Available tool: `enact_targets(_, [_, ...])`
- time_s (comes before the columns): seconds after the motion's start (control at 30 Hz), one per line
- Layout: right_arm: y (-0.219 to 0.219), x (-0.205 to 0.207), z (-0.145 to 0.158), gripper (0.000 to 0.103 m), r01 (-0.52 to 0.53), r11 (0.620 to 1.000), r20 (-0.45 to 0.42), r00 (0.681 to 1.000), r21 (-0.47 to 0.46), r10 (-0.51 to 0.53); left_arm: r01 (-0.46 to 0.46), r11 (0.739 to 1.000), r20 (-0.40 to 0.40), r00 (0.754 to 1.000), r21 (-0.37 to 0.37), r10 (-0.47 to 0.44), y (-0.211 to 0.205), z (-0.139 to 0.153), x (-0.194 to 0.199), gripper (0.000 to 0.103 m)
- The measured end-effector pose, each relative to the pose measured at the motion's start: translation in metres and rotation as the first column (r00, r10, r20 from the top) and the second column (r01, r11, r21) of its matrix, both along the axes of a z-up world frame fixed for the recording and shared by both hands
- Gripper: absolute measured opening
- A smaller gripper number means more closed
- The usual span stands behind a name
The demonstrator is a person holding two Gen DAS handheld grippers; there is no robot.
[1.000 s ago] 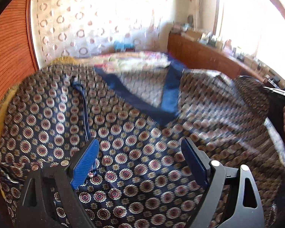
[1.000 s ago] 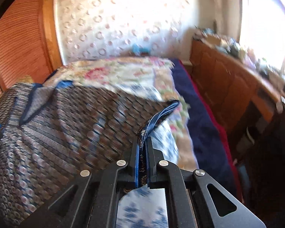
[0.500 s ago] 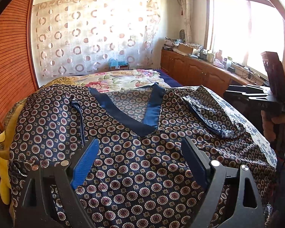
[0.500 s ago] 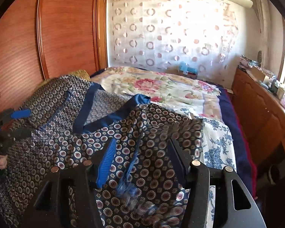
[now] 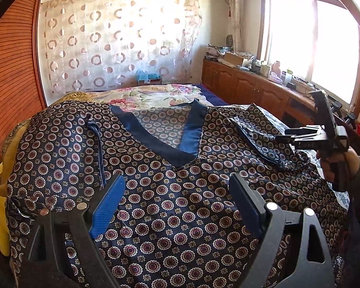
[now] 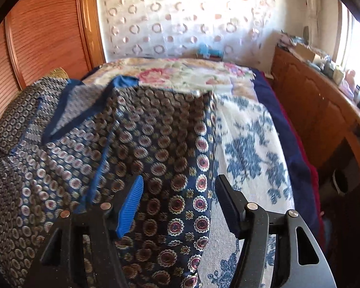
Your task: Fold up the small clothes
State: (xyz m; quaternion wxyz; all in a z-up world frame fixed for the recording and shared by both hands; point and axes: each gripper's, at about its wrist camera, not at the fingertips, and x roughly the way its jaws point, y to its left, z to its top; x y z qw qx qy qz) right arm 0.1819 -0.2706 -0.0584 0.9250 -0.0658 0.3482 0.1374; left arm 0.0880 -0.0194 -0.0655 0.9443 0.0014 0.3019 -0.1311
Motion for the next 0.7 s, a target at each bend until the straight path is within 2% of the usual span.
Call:
enact_targets(0.17, [0.0, 0.016, -0.015, 0.071, 0.001, 1.0, -0.043, 0.999, -0.011, -0.002, -0.014, 1.0, 0.002, 1.0, -0.004, 0.014, 0.005, 0.001, -0.001, 0.089])
enact_targets(0.23, [-0.004, 0.018, -0.015, 0.082, 0.001, 1.0, -0.053, 0.999, -0.002, -0.001, -0.019, 1.0, 0.002, 1.0, -0.007, 0.019, 0.007, 0.001, 0.0, 0.089])
enact_targets(0.43, [0.005, 0.021, -0.02, 0.097, -0.007, 0.999, -0.07, 0.998, -0.043, 0.004, -0.031, 0.999, -0.002, 1.0, -0.012, 0.031, 0.011, 0.0, -0.001, 0.089])
enact_targets(0.53, [0.005, 0.025, -0.021, 0.102, -0.016, 0.999, -0.081, 0.997, -0.041, 0.012, -0.037, 0.999, 0.003, 0.999, -0.009, 0.037, 0.014, 0.002, -0.003, 0.089])
enact_targets(0.7, [0.008, 0.026, -0.022, 0.103, -0.017, 0.999, -0.083, 0.996, -0.046, 0.013, -0.053, 0.999, 0.013, 0.999, -0.006, 0.053, 0.023, 0.006, -0.004, 0.089])
